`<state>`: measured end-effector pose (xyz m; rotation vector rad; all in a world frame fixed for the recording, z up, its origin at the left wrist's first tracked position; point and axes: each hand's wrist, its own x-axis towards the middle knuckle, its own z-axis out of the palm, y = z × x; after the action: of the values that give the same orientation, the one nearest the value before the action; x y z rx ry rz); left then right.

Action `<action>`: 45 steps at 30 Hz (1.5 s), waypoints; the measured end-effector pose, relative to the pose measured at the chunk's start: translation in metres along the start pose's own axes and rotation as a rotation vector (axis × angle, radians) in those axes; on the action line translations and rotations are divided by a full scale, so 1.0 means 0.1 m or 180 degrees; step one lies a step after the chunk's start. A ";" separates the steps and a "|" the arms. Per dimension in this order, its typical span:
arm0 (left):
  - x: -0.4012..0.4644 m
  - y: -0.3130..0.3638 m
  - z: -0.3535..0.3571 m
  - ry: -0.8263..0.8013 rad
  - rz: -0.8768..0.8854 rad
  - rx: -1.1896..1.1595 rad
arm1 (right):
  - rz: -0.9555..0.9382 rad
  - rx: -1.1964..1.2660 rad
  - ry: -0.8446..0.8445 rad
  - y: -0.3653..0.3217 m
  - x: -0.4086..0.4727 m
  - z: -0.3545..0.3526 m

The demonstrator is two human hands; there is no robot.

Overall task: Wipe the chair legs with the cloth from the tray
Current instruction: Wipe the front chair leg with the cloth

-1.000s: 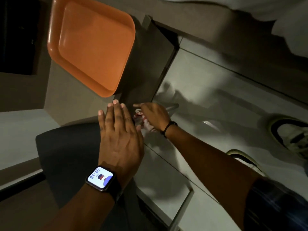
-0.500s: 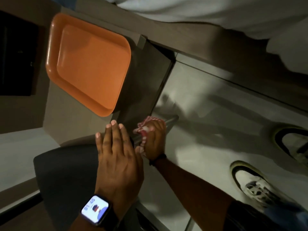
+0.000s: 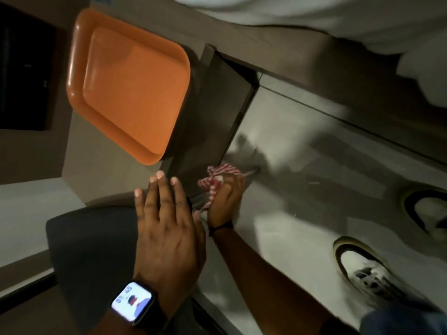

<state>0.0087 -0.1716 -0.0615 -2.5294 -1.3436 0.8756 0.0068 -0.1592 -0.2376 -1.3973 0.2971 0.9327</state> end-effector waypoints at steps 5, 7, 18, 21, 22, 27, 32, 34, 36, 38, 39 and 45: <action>-0.01 0.00 -0.06 -0.0054 0.0141 0.0004 | -0.1192 -0.0808 -0.0526 -0.45 -0.41 -0.02; -0.01 -0.01 -0.05 -0.0010 0.0192 -0.0004 | -0.1527 -0.1269 -0.0889 -0.36 -0.26 -0.09; 0.02 -0.09 0.20 0.0333 0.0276 -0.0020 | 0.1624 -0.0993 -0.0804 0.71 1.55 -0.41; 0.00 -0.08 0.13 0.0226 0.0194 -0.0040 | 0.1407 -0.0988 -0.1046 0.30 1.09 -0.33; 0.00 -0.07 0.09 0.0170 0.0205 -0.0037 | 0.1115 -0.0917 -0.1107 0.14 0.81 -0.31; 0.00 -0.05 0.01 0.0008 0.0230 -0.0092 | -0.1988 -0.1823 -0.1078 -0.25 -0.40 -0.18; 0.03 -0.06 0.09 0.0169 0.0256 -0.0160 | -0.2580 -0.2044 -0.1498 -0.29 -0.10 -0.20; 0.04 -0.06 0.12 0.0298 0.0186 -0.0158 | -0.2450 -0.2603 -0.2349 -0.27 0.24 -0.21; 0.04 -0.04 0.13 0.0325 0.0170 -0.0092 | -0.2219 -0.3643 -0.2964 -0.25 0.53 -0.24; 0.02 -0.02 0.09 0.0299 0.0125 -0.0054 | -0.2042 -0.3895 -0.2736 -0.23 0.61 -0.28; 0.02 -0.01 0.07 0.0265 0.0113 -0.0046 | -0.1866 -0.3383 -0.2471 -0.25 0.50 -0.32; 0.03 0.01 0.01 0.0272 0.0107 0.0028 | -0.2010 -0.1370 -0.2070 0.01 -0.30 -0.31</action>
<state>0.0105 -0.1696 -0.0641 -2.5586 -1.2732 0.7682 -0.0022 -0.1989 -0.2245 -1.3547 -0.8332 0.8787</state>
